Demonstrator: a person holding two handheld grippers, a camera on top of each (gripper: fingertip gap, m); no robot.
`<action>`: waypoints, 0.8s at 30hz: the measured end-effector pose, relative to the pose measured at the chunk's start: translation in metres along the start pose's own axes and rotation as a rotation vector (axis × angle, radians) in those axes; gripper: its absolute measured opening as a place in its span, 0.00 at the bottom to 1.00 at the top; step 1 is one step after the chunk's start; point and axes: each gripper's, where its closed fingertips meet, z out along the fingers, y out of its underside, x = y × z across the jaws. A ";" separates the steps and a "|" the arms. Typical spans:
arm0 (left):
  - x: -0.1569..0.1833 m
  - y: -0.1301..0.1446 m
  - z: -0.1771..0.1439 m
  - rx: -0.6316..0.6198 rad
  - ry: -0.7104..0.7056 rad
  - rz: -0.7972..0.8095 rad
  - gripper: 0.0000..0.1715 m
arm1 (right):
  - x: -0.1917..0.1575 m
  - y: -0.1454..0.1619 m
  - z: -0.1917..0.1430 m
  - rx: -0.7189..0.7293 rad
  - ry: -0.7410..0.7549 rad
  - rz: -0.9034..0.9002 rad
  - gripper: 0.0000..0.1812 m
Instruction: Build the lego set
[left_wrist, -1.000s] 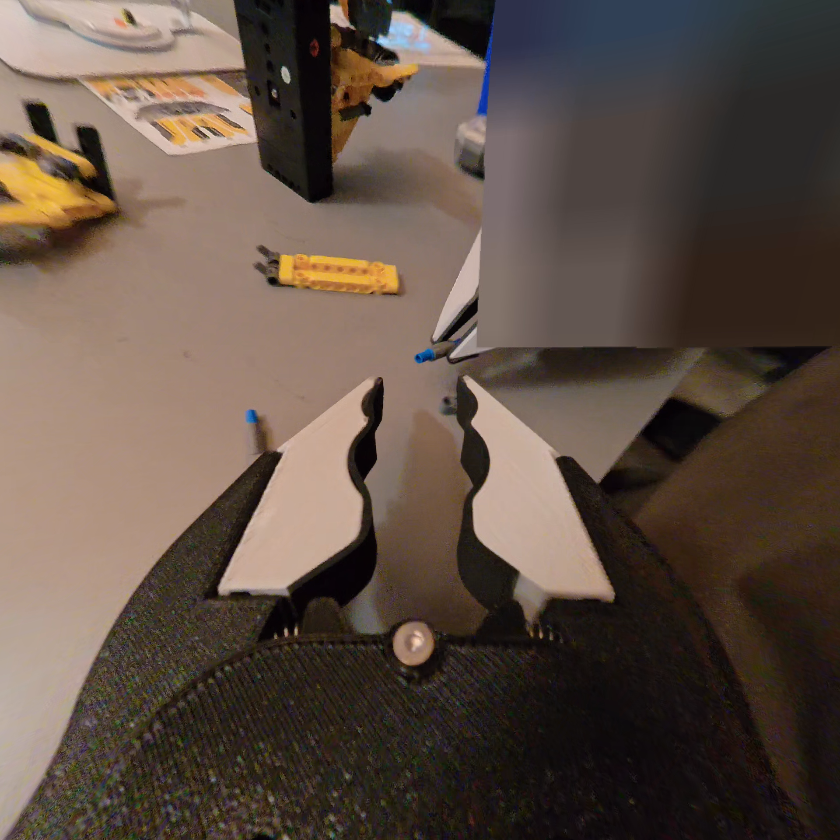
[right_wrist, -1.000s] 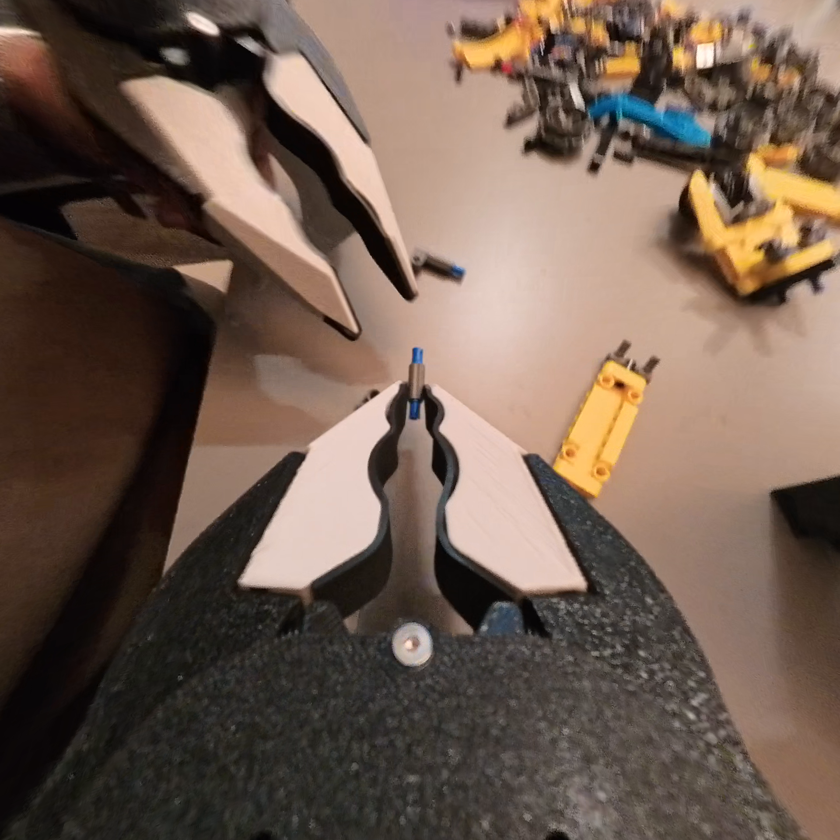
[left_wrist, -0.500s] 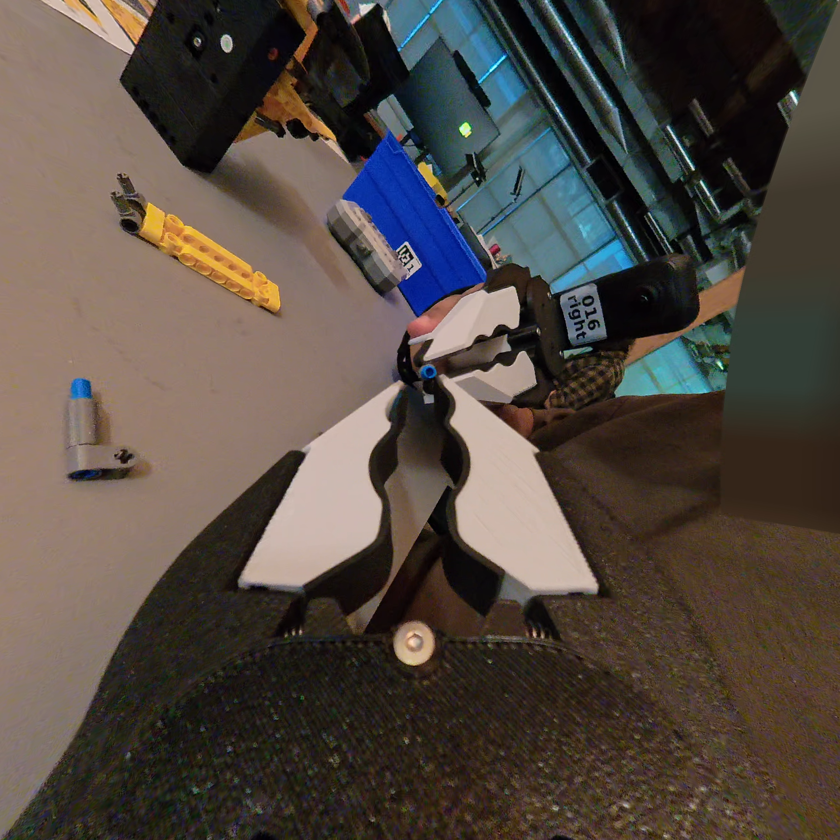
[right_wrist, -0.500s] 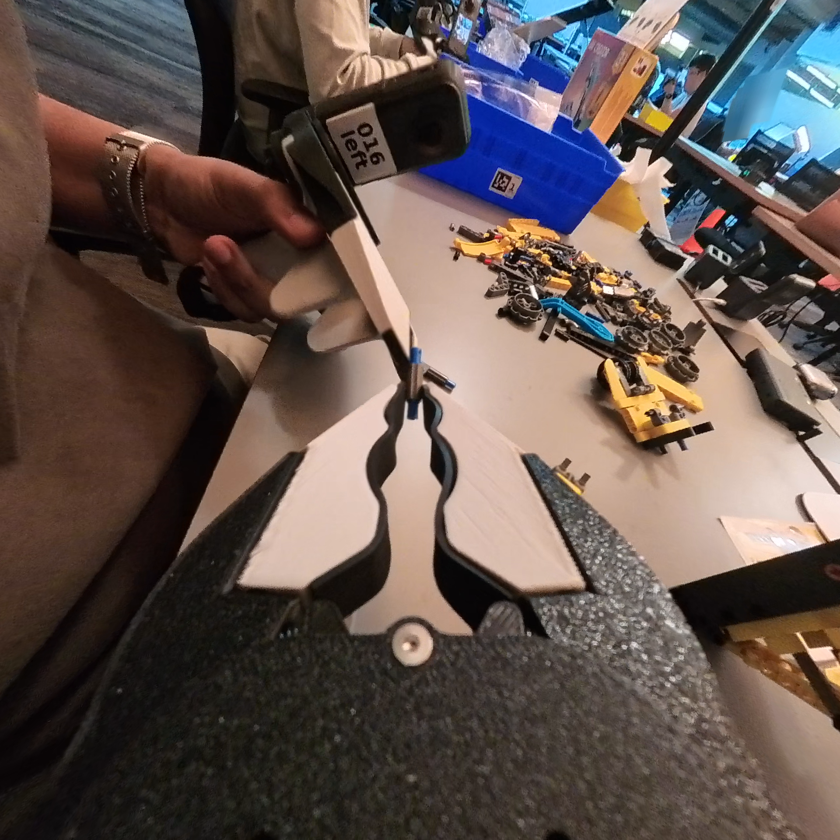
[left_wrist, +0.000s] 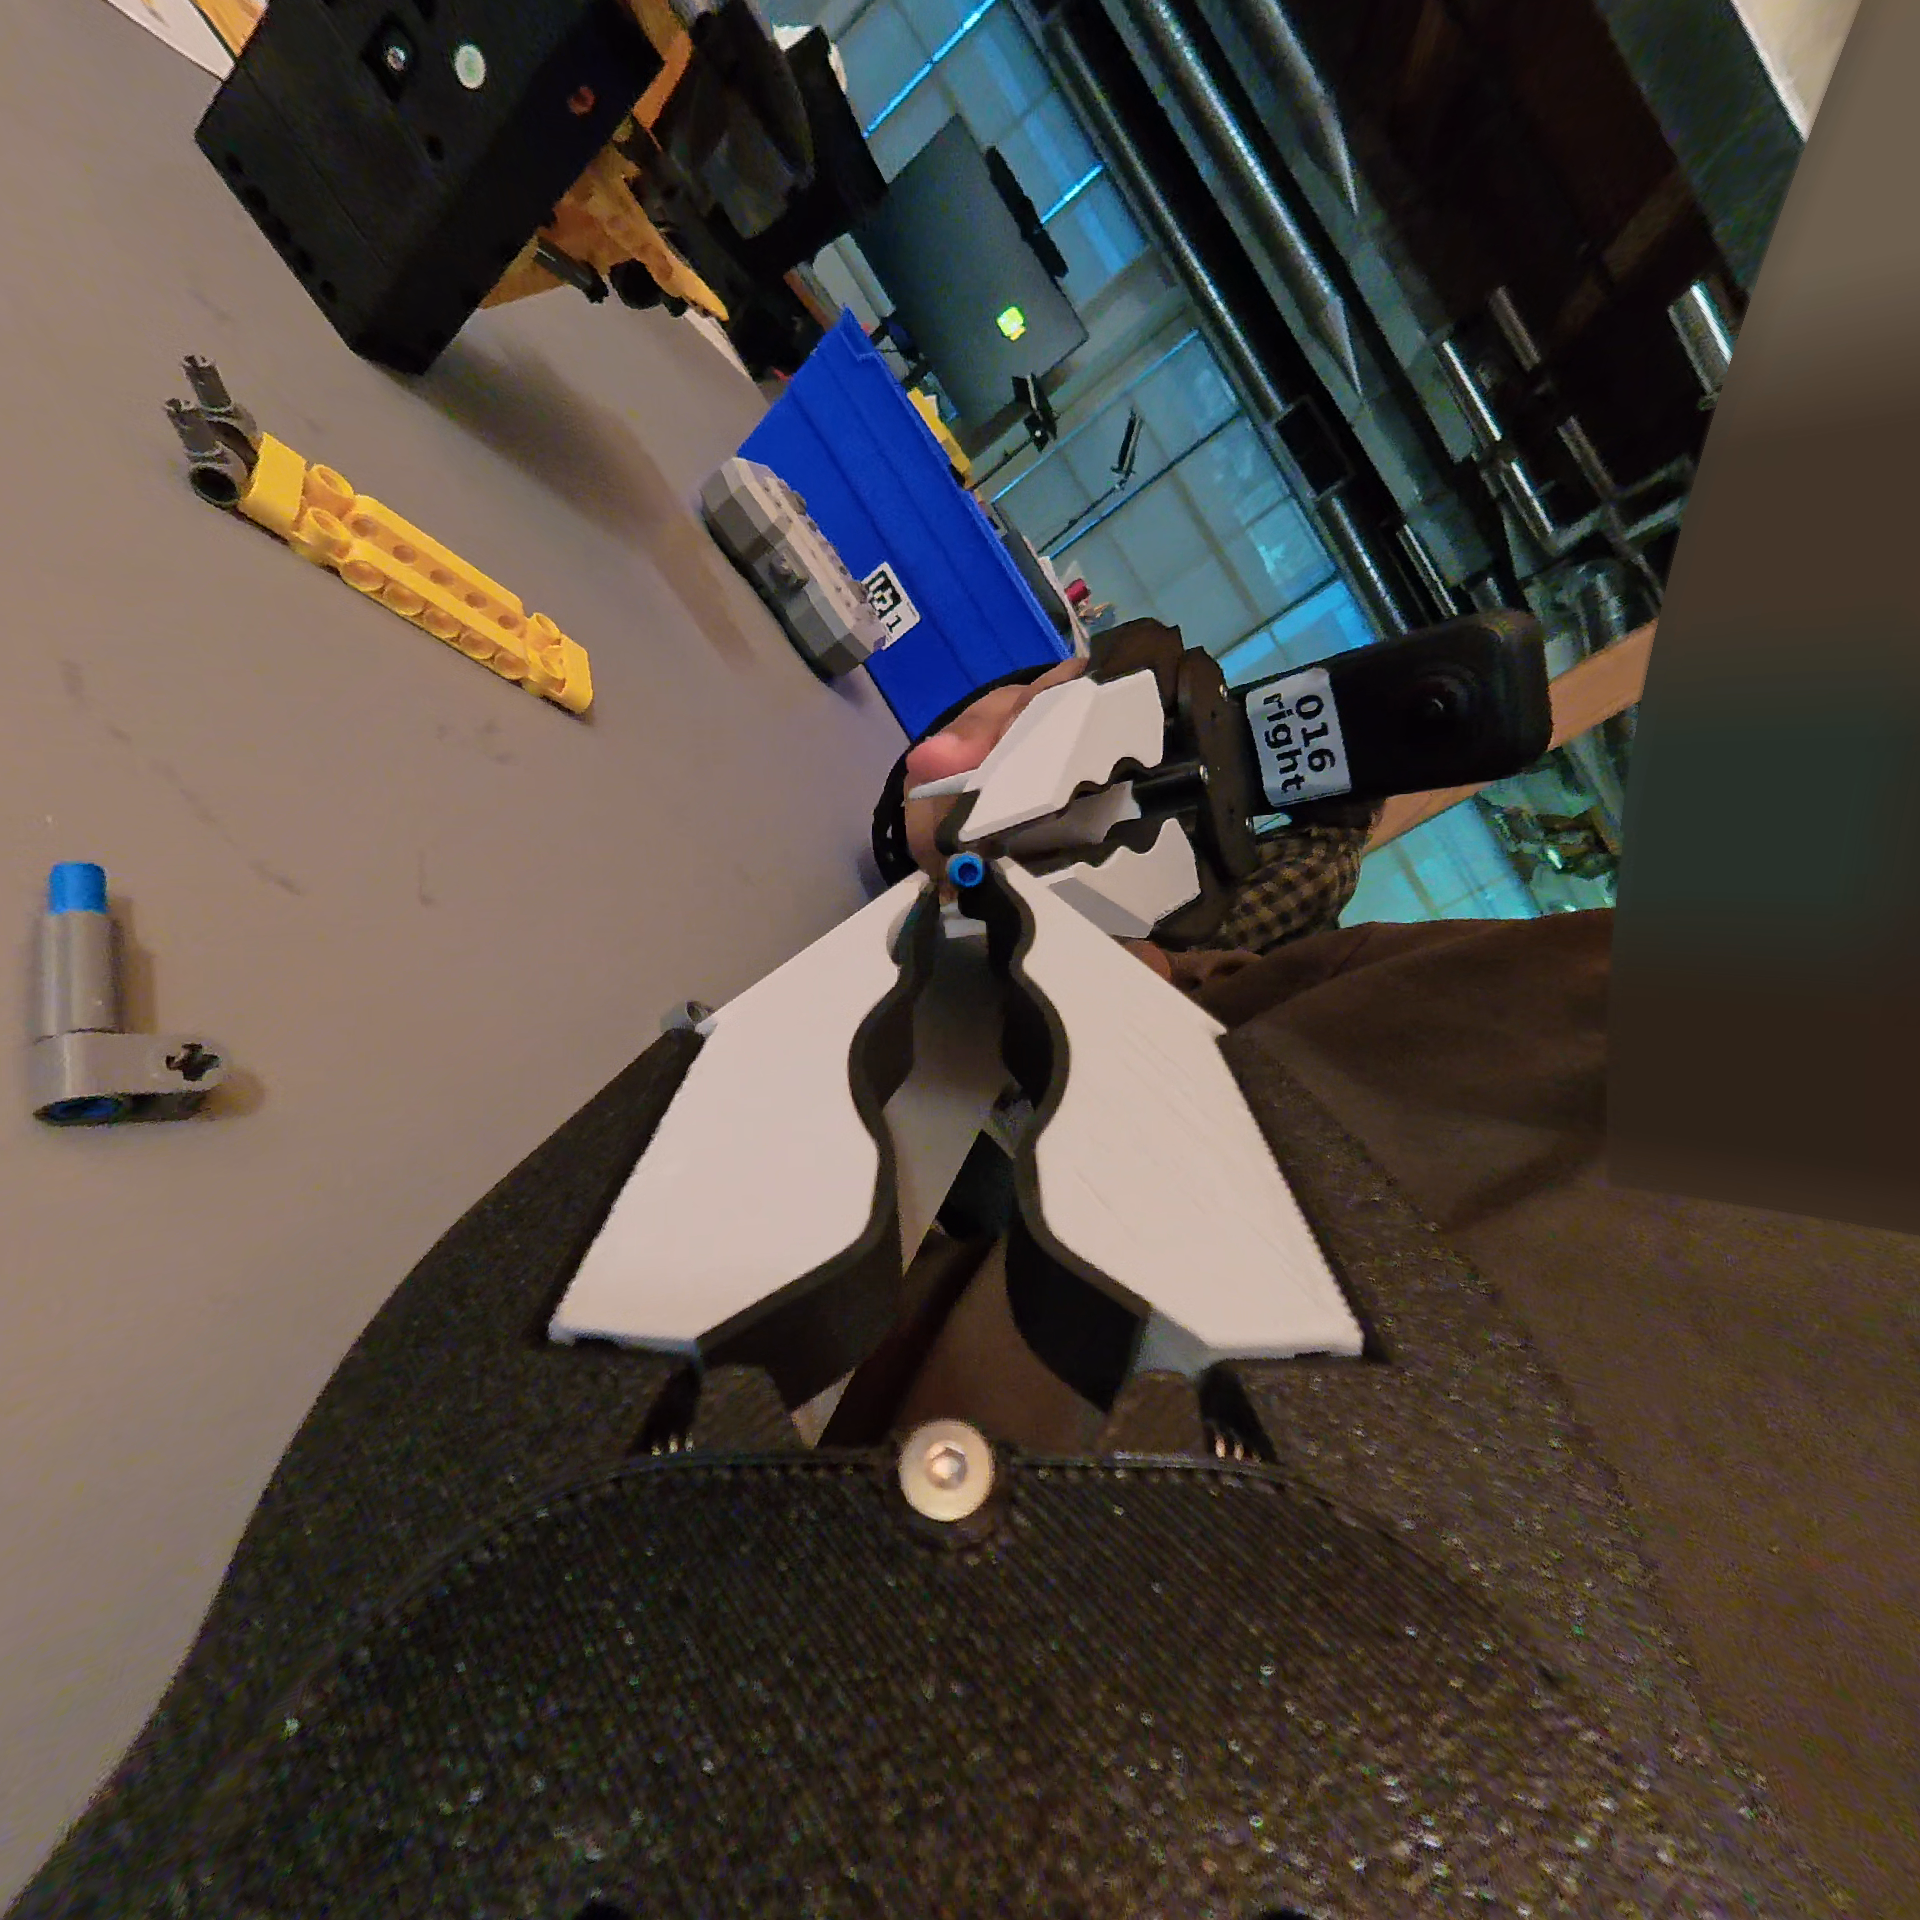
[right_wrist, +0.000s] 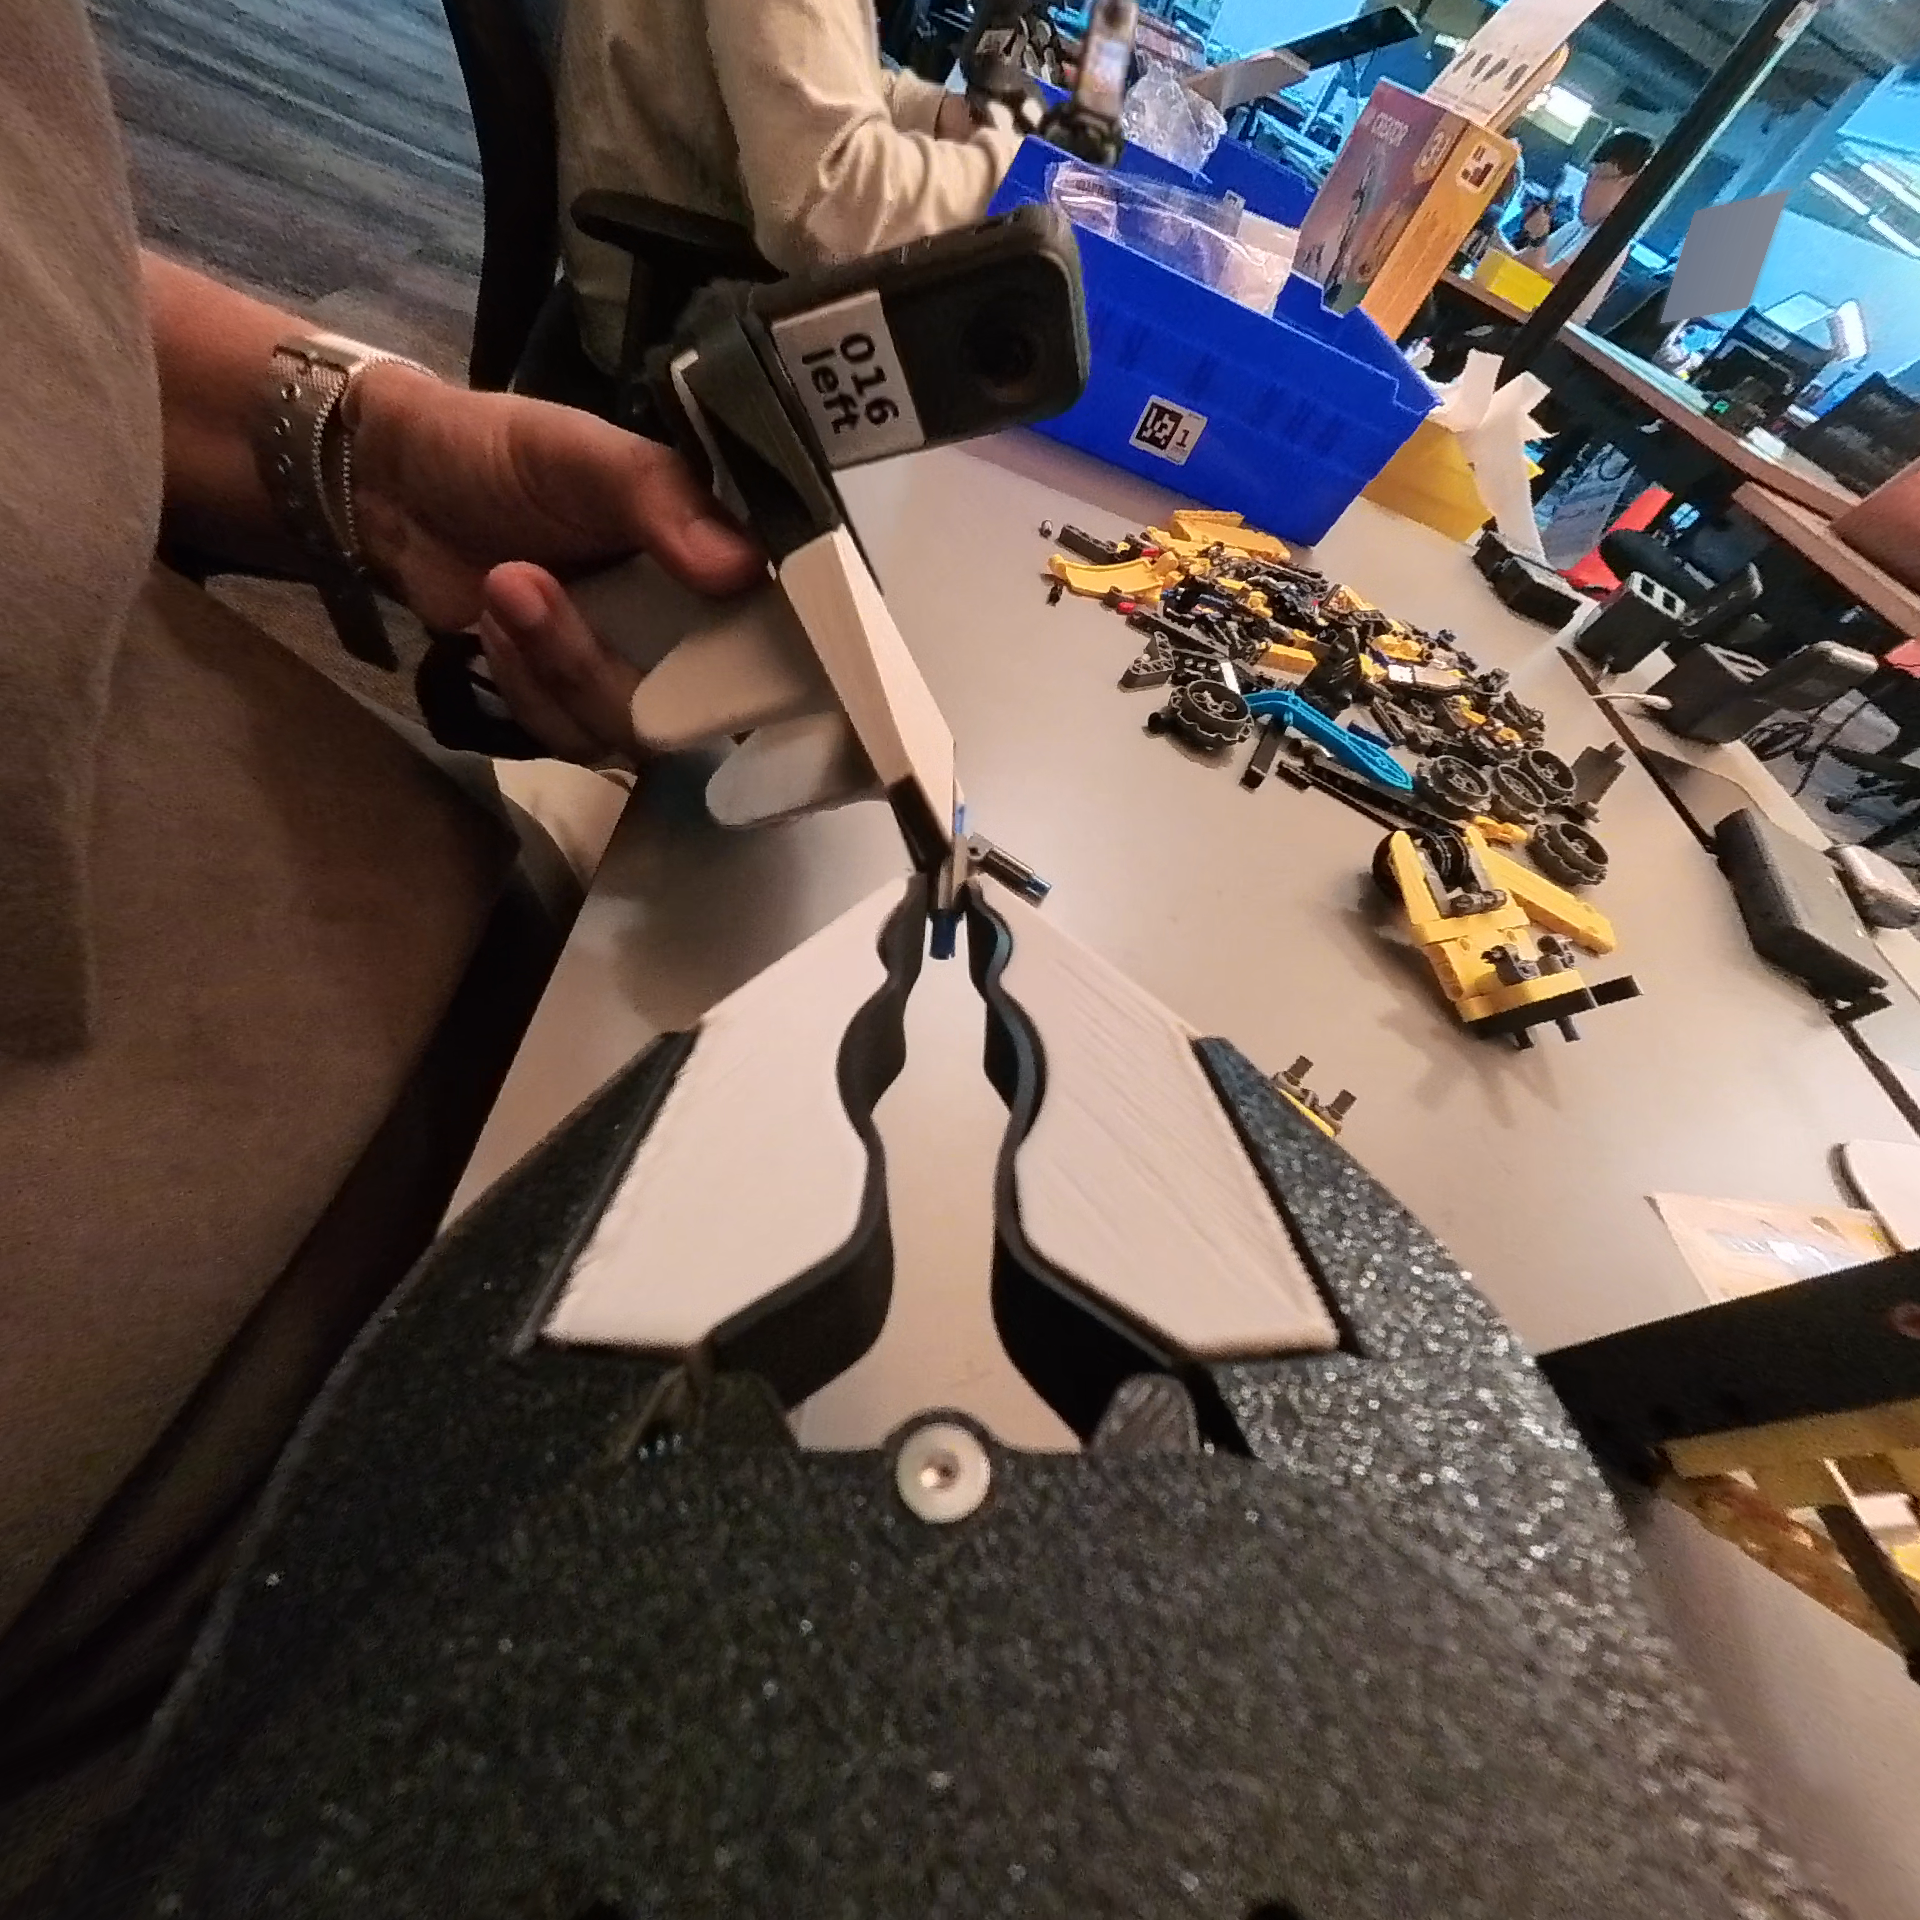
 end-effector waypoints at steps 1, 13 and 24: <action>0.000 0.000 0.000 0.004 0.004 -0.004 0.02 | 0.000 0.000 0.000 0.002 0.000 0.001 0.04; 0.011 -0.010 -0.003 0.072 0.122 -0.122 0.00 | 0.005 -0.013 -0.006 0.106 -0.027 0.124 0.09; 0.032 -0.016 0.000 0.117 0.266 -0.249 0.00 | 0.006 -0.028 -0.011 0.206 0.020 0.062 0.11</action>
